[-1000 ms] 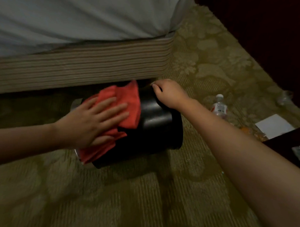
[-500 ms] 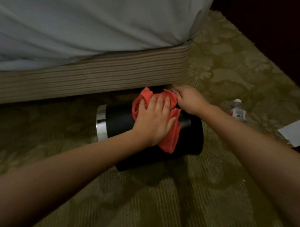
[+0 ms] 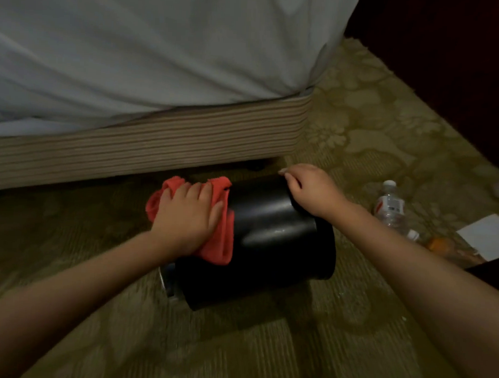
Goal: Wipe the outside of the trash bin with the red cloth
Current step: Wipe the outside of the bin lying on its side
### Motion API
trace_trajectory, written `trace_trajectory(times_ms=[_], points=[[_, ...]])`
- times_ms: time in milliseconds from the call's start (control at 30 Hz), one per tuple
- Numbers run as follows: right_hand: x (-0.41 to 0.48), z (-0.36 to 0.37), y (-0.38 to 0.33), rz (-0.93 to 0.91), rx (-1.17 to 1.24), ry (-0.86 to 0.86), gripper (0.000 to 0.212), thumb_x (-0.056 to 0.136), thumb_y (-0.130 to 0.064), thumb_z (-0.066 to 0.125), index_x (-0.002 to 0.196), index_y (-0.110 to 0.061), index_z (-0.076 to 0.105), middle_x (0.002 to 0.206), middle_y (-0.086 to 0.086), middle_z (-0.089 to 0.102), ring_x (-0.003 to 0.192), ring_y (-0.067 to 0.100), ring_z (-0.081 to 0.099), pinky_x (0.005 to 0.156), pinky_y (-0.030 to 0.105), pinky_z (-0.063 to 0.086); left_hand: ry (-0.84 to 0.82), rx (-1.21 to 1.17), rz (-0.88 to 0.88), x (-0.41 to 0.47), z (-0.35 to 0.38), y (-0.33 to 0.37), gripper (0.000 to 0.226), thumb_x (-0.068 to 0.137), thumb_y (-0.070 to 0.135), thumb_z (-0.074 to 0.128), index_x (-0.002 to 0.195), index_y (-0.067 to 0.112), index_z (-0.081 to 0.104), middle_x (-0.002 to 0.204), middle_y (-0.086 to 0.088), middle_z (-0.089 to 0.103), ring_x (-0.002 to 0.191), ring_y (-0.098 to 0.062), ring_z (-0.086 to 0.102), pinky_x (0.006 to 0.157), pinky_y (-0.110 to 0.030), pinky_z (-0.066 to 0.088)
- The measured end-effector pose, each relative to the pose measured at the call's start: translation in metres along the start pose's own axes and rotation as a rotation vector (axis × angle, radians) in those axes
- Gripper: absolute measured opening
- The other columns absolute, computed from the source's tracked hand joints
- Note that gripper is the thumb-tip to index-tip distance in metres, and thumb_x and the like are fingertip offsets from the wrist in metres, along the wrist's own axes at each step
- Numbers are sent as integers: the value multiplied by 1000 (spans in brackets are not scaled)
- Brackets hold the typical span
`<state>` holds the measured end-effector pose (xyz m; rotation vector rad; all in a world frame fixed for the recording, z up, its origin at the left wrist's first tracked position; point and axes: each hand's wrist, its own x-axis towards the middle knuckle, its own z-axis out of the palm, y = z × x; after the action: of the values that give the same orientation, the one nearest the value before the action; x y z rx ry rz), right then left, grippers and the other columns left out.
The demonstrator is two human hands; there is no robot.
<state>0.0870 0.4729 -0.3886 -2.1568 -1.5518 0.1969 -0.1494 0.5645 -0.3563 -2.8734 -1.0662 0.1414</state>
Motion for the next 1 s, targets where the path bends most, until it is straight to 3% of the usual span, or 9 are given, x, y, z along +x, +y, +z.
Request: trace_trajectory(times_ms=[200, 267, 367, 467, 567, 667, 767, 867, 1000], points=[[-8, -1, -2, -1, 7, 32, 30, 94, -18, 46, 115, -10, 65, 119, 7, 63, 116, 21, 54, 98, 37, 42, -476, -329, -71, 94, 0, -13, 52, 102, 32, 15, 129, 0, 48, 132, -21, 50, 119, -31, 48, 94, -26, 33], [-4, -3, -3, 21, -16, -5, 32, 94, -21, 44, 116, -12, 65, 120, 6, 63, 115, 21, 54, 97, 39, 43, -432, -304, -64, 88, 2, -15, 52, 102, 33, 15, 130, 3, 45, 134, -20, 49, 121, -32, 47, 96, -27, 32], [-2, -5, -3, 16, -27, -23, 32, 93, -22, 44, 116, -13, 65, 120, 4, 63, 115, 22, 55, 96, 41, 44, -158, -105, -37, 39, 7, -13, 55, 96, 48, 15, 129, 14, 44, 127, -16, 53, 115, -37, 50, 96, -44, 40], [-9, -5, -4, 2, -22, -1, 31, 92, -20, 45, 115, -13, 65, 121, 4, 63, 116, 21, 54, 96, 40, 44, 38, 59, 19, -32, 13, 1, 71, 88, 54, 21, 129, 3, 50, 126, -23, 54, 113, -41, 53, 87, -52, 44], [-13, -5, -6, -7, -17, 21, 30, 92, -19, 46, 114, -13, 66, 121, 2, 63, 116, 19, 54, 97, 39, 44, 70, 140, 106, -64, 21, 4, 78, 84, 58, 28, 130, -2, 49, 131, -28, 49, 118, -46, 49, 87, -58, 44], [-8, -6, -7, -2, -36, -9, 32, 93, -20, 44, 116, -13, 65, 122, 4, 62, 117, 20, 53, 98, 37, 43, 71, 102, 103, -42, 15, -3, 78, 83, 60, 21, 130, 4, 50, 130, -23, 52, 116, -42, 51, 87, -55, 45], [-2, -7, -10, -1, -77, -33, 33, 94, -22, 43, 117, -13, 64, 122, 4, 63, 116, 20, 54, 98, 36, 42, -47, -24, 10, 12, 6, -17, 84, 79, 74, 3, 130, 20, 45, 127, -12, 54, 114, -34, 51, 93, -44, 43], [-5, -8, -11, -4, -147, -9, 33, 92, -24, 44, 118, -18, 64, 124, -1, 62, 119, 16, 52, 100, 36, 40, -235, -175, -12, 49, 2, -25, 88, 69, 81, 5, 120, 24, 50, 120, -14, 58, 109, -35, 55, 93, -41, 43], [-5, -9, -13, 23, -203, -21, 34, 92, -27, 42, 120, -23, 62, 127, -5, 59, 122, 12, 49, 102, 35, 33, -55, -41, 58, 18, 8, -20, 92, 74, 83, 4, 139, 25, 35, 130, -9, 51, 116, -32, 50, 93, -45, 42]])
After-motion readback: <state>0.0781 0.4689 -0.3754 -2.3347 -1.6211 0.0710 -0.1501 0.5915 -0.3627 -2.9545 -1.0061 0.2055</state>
